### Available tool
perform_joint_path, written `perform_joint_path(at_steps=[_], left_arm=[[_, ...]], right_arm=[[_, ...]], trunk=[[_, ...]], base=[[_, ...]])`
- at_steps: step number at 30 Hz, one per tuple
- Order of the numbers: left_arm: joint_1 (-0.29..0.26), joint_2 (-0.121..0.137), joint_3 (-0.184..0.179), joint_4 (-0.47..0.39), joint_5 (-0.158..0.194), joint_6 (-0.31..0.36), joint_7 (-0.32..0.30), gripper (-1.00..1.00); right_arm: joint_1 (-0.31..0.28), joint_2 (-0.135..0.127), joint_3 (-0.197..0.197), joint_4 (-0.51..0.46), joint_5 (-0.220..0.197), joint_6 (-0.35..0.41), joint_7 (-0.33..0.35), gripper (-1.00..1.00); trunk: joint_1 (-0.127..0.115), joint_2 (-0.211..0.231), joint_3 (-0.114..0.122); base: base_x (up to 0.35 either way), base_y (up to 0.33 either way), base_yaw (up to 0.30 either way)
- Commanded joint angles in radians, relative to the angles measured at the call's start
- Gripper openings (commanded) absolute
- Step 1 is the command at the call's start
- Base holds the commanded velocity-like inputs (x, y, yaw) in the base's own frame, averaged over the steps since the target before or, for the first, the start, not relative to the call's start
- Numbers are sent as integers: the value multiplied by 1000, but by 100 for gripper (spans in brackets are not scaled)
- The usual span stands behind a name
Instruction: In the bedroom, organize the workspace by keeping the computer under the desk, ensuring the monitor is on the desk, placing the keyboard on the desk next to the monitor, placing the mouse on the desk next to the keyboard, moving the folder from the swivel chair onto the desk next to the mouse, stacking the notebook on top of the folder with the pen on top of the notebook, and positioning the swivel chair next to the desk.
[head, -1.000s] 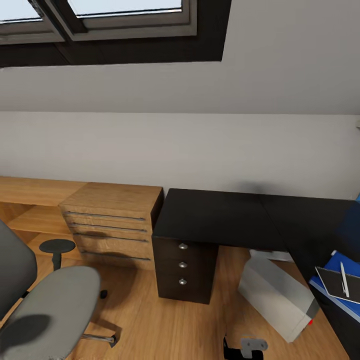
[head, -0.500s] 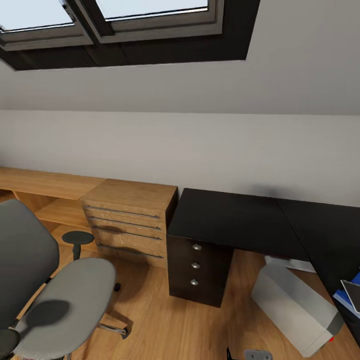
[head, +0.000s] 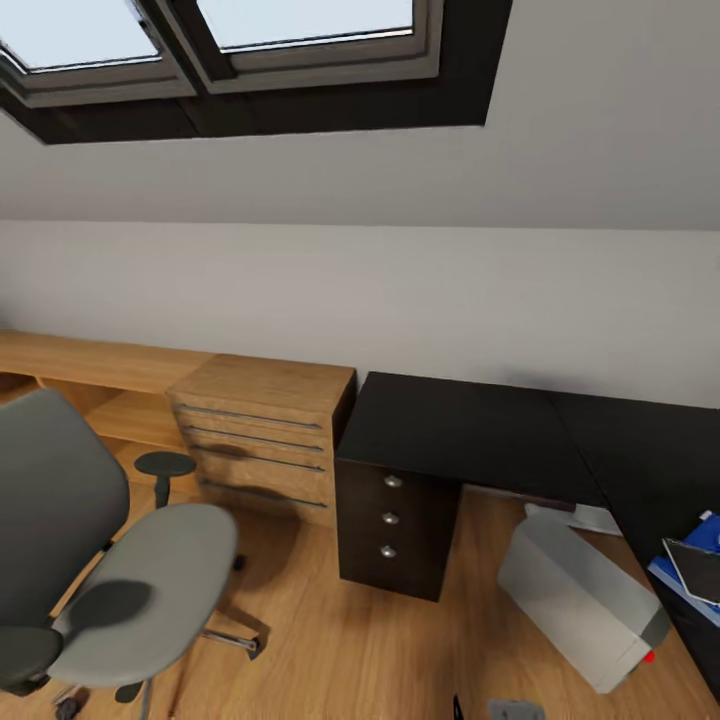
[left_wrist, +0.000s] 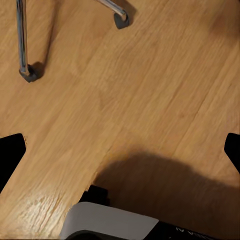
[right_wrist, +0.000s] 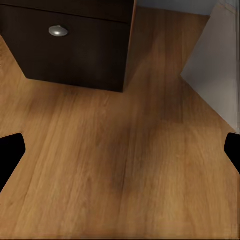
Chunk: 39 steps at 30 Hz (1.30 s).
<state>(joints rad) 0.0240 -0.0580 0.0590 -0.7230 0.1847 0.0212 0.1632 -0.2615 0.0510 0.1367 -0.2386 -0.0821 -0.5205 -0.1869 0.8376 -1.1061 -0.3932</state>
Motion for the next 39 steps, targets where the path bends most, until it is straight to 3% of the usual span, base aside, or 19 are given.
perform_joint_path(at_steps=[1,9,19,26,29,33,37,39], left_arm=[[1,-1,1,-3,10,2,1,100],[1,1,1,-3,10,3,1,100],[1,4,6,0,11,5,4,100],[1,12,7,123,9,-22,5,100],[1,16,7,172,8,-76,4,100],[1,20,4,287,7,-250,1,100],[1,21,2,357,5,-395,0,100],[1,21,2,363,5,-407,0,100]], right_arm=[[-1,-1,8,2,-9,-8,-5,100],[-1,-2,10,70,-8,-59,-5,100],[-1,-5,9,110,-8,-70,-5,100],[-1,-4,9,172,-7,-114,-5,100],[-1,-4,9,201,-7,-158,-4,100],[-1,-4,10,234,-7,-247,-2,100],[-1,-3,10,244,-7,-282,0,100],[-1,-3,10,245,-7,-286,0,100]], trunk=[[-1,-1,0],[-1,-1,9],[-1,-1,23],[-1,-1,32],[-1,-1,36],[-1,-1,42],[-1,-1,47],[-1,-1,50]], base=[[-320,0,29],[-285,0,98],[-49,0,156],[-2,0,178],[-1,0,179],[0,0,180],[0,0,185],[0,0,189]])
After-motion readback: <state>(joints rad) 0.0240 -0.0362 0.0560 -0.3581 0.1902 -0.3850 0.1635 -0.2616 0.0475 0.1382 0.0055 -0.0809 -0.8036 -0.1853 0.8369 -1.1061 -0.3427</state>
